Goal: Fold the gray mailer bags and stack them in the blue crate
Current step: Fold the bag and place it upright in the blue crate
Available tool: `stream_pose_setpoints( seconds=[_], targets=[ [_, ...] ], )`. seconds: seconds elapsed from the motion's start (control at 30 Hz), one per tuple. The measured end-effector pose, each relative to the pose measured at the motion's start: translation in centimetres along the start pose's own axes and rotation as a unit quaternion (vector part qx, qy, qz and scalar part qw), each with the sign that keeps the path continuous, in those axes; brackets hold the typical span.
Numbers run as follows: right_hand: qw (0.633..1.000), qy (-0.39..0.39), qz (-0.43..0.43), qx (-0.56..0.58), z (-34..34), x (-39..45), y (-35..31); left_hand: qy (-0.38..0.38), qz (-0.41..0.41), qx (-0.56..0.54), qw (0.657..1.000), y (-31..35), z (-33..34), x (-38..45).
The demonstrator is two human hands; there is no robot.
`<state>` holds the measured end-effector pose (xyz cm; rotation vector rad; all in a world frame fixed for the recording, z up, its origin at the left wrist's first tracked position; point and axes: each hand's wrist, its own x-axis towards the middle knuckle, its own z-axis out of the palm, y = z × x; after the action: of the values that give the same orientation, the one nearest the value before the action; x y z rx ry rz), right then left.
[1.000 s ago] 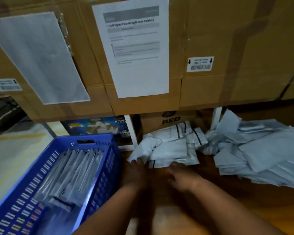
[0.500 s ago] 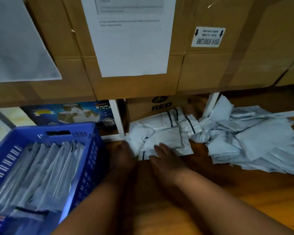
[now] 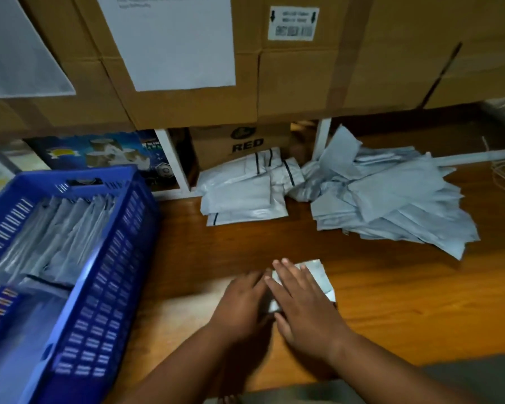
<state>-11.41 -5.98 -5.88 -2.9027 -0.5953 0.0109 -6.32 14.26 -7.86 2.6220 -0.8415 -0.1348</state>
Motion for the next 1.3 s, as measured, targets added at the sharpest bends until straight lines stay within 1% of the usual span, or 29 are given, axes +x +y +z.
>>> stream_pose_setpoints(
  seconds=[0.1, 0.17, 0.23, 0.33, 0.43, 0.5, 0.63, 0.73, 0.8, 0.87, 0.93, 1.03, 1.1, 1.17, 1.23, 1.3],
  targets=[
    [0.999, -0.038, 0.011, 0.0, 0.8, -3.8, 1.2, 0.014, 0.038, -0.016, 0.999, 3.9, 1.9, -1.9],
    [0.999, -0.052, 0.0, -0.012, 1.5, -6.3, 2.1, 0.015, 0.044, -0.011, 0.999, 6.1, 3.3, -3.5],
    [0.998, -0.063, -0.016, -0.017, 2.1, -8.2, 2.8, -0.004, 0.025, 0.035, 0.999, 7.6, 4.9, -5.2],
    [0.997, -0.067, -0.029, -0.014, 2.2, -9.7, 3.6, -0.024, -0.028, 0.104, 0.994, 9.2, 6.8, -7.2],
    [0.997, -0.071, -0.032, -0.02, 1.9, -10.1, 3.8, -0.041, -0.068, 0.116, 0.99, 10.3, 6.7, -7.4],
    [0.998, -0.062, -0.028, -0.014, 1.6, -9.9, 3.6, -0.041, -0.075, 0.108, 0.99, 10.5, 6.1, -7.4],
    [0.999, -0.043, -0.007, -0.017, 0.7, -8.4, 3.3, 0.012, -0.108, 0.093, 0.99, 10.6, 4.7, -7.5],
    [0.999, -0.029, 0.006, -0.014, -0.5, -6.7, 3.1, 0.026, -0.139, 0.046, 0.989, 10.5, 4.8, -7.2],
    [0.999, -0.028, 0.026, -0.022, -0.8, -5.8, 2.8, 0.046, -0.171, 0.011, 0.984, 10.3, 4.8, -6.9],
    [0.997, -0.032, 0.061, -0.017, -0.6, -5.1, 2.4, 0.059, -0.192, 0.008, 0.98, 9.9, 4.4, -6.2],
    [0.995, -0.049, 0.089, -0.015, 0.1, -4.5, 2.2, 0.054, -0.196, 0.02, 0.979, 9.1, 3.9, -4.9],
    [0.992, -0.083, 0.1, 0.002, 1.4, -4.1, 1.9, 0.029, -0.169, 0.035, 0.985, 7.6, 4.0, -2.7],
    [0.993, -0.078, 0.085, 0.007, 1.9, -3.6, 1.9, 0.007, -0.151, 0.032, 0.988, 7.1, 4.5, -2.0],
    [0.996, -0.078, 0.053, 0.001, 2.1, -3.1, 2.3, -0.015, -0.161, 0.02, 0.987, 7.1, 5.0, -2.2],
    [0.996, -0.082, 0.031, 0.001, 2.2, -2.7, 2.6, -0.013, -0.171, 0.018, 0.985, 7.3, 5.2, -2.5],
    [0.996, -0.08, 0.03, 0.008, 2.2, -2.4, 2.5, -0.008, -0.182, 0.014, 0.983, 7.5, 5.1, -2.5]
  ],
)
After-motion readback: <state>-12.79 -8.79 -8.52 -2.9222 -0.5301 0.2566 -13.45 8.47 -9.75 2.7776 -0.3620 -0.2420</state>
